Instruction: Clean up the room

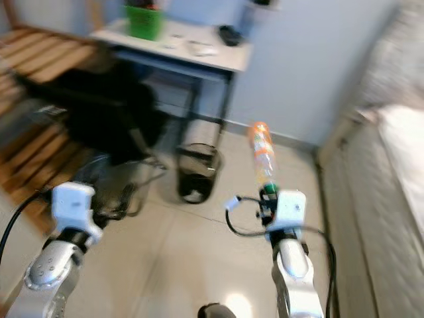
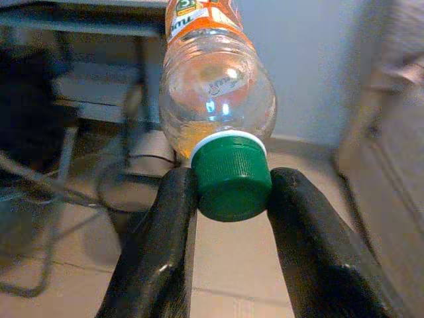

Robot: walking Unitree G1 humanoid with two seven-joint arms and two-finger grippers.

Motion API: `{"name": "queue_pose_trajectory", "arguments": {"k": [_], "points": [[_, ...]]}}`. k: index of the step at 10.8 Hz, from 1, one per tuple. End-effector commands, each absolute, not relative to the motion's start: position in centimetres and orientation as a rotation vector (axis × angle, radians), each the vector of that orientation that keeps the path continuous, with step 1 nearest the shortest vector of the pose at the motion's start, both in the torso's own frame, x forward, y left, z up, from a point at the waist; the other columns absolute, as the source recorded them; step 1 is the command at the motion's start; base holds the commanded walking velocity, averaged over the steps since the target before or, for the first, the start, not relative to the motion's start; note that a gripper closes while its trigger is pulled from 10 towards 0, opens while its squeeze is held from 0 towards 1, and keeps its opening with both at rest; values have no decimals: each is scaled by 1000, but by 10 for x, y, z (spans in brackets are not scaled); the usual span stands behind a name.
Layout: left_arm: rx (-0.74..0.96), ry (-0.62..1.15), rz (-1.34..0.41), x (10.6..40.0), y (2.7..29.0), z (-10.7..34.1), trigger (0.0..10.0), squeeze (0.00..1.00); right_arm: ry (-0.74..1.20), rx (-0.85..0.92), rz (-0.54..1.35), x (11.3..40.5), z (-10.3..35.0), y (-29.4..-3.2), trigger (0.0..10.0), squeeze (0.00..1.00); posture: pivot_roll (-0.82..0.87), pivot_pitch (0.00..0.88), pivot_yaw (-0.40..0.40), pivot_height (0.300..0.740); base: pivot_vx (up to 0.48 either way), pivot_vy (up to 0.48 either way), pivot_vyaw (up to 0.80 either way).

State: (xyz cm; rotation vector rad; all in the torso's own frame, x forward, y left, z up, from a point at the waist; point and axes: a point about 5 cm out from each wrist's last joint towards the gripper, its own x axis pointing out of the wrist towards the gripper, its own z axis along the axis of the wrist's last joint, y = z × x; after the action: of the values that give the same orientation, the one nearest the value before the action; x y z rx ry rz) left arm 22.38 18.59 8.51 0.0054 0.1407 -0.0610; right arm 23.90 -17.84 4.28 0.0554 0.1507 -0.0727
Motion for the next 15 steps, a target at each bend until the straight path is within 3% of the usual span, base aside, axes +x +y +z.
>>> {"name": "queue_pose_trajectory", "arguments": {"k": [1, 3, 6, 10, 15], "points": [[-27, 191, 16, 222, 196, 75, 10000, 0, 103, 88, -141, 240, 51, -188, 10000, 0, 24, 0, -34, 714, 0, 0, -750], [-15, 216, 63, 221, 201, 70, 10000, 0, 106, 98, -175, 236, 48, -191, 10000, 0, 10, 0, -21, 714, 0, 0, -747], [90, 108, -91, 231, 183, 86, 10000, 0, 123, 59, -127, 240, 46, -180, 10000, 0, 30, 0, -43, 714, 95, 0, -156], [131, 30, -177, 233, 167, 99, 10000, 0, 121, 39, -97, 247, 47, -179, 10000, 0, 45, 0, -54, 714, 442, 0, 0], [112, 21, -165, 241, 169, 101, 10000, 0, 130, 56, -45, 251, 44, -173, 10000, 0, 45, 0, -39, 714, 445, 0, 0]]}}
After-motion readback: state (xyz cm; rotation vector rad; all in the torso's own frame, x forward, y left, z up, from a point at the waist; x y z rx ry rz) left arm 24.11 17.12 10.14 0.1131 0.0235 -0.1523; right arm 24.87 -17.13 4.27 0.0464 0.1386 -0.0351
